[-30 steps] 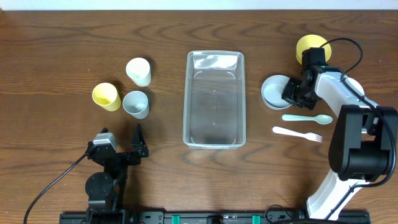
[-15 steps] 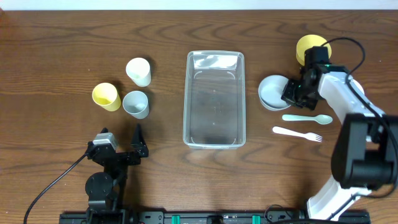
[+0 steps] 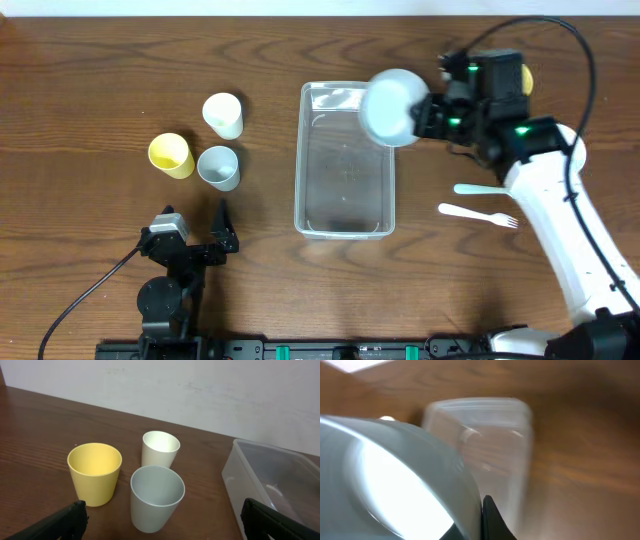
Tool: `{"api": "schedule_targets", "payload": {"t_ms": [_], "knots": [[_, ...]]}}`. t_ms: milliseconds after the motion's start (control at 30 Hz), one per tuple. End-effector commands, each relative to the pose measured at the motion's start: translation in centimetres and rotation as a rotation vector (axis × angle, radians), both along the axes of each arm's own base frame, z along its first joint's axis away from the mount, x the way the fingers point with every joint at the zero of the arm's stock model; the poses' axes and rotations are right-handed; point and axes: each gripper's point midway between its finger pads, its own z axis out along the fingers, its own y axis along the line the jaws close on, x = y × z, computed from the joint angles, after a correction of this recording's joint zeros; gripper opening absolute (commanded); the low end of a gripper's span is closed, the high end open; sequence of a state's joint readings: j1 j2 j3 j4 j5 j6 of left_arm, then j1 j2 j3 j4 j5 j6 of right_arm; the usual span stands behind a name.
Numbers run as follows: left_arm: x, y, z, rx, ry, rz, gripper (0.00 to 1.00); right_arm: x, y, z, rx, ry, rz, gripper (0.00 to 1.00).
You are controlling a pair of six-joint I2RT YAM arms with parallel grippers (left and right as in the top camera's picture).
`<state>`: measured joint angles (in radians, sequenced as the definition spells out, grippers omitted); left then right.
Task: Pack container
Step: 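Carry the grey bowl left and lower it into the container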
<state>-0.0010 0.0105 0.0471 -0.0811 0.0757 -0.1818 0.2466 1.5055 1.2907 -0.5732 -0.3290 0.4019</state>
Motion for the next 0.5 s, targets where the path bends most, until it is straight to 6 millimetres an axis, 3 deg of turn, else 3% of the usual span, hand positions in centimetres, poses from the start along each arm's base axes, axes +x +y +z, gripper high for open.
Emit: {"api": "schedule_targets", "payload": {"t_ms": [0,133,267,467], "knots": [[0.0,-0.1,-1.6,0.015,0.037,-0.007,0.98,0.7,2.2,0.5,-0.028,-0.047,-0.042,0.05],[0.0,-0.1,-1.6,0.015,0.037,-0.007,0.98,2.1,4.3,-0.4,-0.064,-0.092,-0.097,0.02],[0.0,-0.1,-1.6,0.015,0.037,-0.007,0.98,3.2,6.6,-2.3,-0.087,-0.116,-0.09,0.11],[0.0,-0.1,-1.6,0.015,0.037,-0.007,0.98,4.4,7.8,-7.6,-0.128,-0.047,-0.095,0.14]]}}
